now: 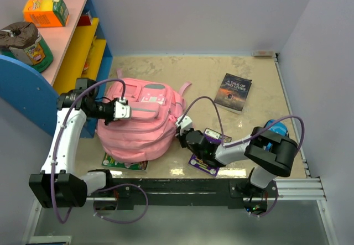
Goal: Pack the student bag
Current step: Unzip the student bag at the center of the board.
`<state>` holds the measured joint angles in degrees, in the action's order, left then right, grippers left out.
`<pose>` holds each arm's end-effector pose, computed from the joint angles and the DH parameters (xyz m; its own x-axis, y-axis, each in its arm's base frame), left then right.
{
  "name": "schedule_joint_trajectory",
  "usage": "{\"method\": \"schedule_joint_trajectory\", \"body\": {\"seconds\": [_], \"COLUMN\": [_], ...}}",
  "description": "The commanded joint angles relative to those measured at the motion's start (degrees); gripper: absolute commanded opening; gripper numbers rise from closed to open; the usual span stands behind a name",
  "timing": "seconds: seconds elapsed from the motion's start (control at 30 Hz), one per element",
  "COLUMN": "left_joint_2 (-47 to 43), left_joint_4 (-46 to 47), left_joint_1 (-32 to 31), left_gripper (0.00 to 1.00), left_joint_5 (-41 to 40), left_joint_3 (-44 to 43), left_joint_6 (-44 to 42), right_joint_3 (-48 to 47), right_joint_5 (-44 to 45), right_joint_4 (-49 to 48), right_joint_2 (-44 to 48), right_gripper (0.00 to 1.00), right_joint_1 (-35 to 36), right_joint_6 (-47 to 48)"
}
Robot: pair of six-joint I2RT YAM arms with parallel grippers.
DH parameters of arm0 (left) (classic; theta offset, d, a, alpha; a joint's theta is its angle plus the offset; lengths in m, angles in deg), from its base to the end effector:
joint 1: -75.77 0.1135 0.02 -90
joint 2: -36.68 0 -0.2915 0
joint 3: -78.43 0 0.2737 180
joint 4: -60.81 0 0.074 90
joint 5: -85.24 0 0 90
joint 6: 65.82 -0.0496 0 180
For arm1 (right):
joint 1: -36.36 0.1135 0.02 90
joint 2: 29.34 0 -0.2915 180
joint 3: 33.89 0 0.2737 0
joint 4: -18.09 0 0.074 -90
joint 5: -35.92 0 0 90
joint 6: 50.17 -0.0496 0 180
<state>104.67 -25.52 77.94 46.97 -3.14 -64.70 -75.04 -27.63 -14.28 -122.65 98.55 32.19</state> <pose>0.2092 -0.0310 0.3480 0.1905 0.6269 -0.7554 0.9582 0.0484 0.2818 0.1670 0.2693 0.1483 -0.2358 -0.1920 -0.9526 -0.5701 0.8212 -0.0244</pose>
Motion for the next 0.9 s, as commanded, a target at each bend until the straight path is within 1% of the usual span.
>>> {"method": "schedule_joint_trajectory", "body": {"seconds": [0.0,0.1,0.13,0.3,0.33,0.53,0.73,0.87], "left_joint_2": [-3.65,-5.84,-7.07,-9.45,-9.89,-9.81,-8.05,-7.43], "left_joint_4": [12.66,19.07,23.53,32.17,35.49,44.21,49.31,50.64], "left_joint_1": [-0.33,-1.20,-1.73,-5.60,-6.91,-12.80,-15.62,-16.76], "left_gripper": [0.00,0.00,0.00,0.00,0.00,0.00,0.00,0.00], "left_joint_5": [7.78,6.46,5.68,2.95,2.60,-1.01,-4.96,-6.19], "left_joint_3": [2.71,6.32,8.24,12.03,12.47,15.55,17.05,17.31], "left_joint_6": [8.71,15.29,19.93,29.36,33.56,45.53,52.83,54.08], "right_joint_3": [-2.80,-3.41,-3.33,-3.94,-4.72,-9.38,-11.06,-12.55], "right_joint_5": [4.12,6.67,6.94,9.13,9.83,12.04,12.83,11.34], "right_joint_4": [4.42,8.82,9.52,12.69,13.13,16.12,18.32,20.59], "right_joint_2": [4.01,5.86,6.30,7.36,7.27,7.01,10.34,11.67], "right_gripper": [0.00,0.00,0.00,0.00,0.00,0.00,0.00,0.00], "right_joint_1": [5.82,9.52,11.18,16.11,17.86,23.66,25.69,25.87], "right_joint_6": [-2.20,-3.96,-4.83,-7.39,-7.74,-7.57,-8.27,-8.53]}}
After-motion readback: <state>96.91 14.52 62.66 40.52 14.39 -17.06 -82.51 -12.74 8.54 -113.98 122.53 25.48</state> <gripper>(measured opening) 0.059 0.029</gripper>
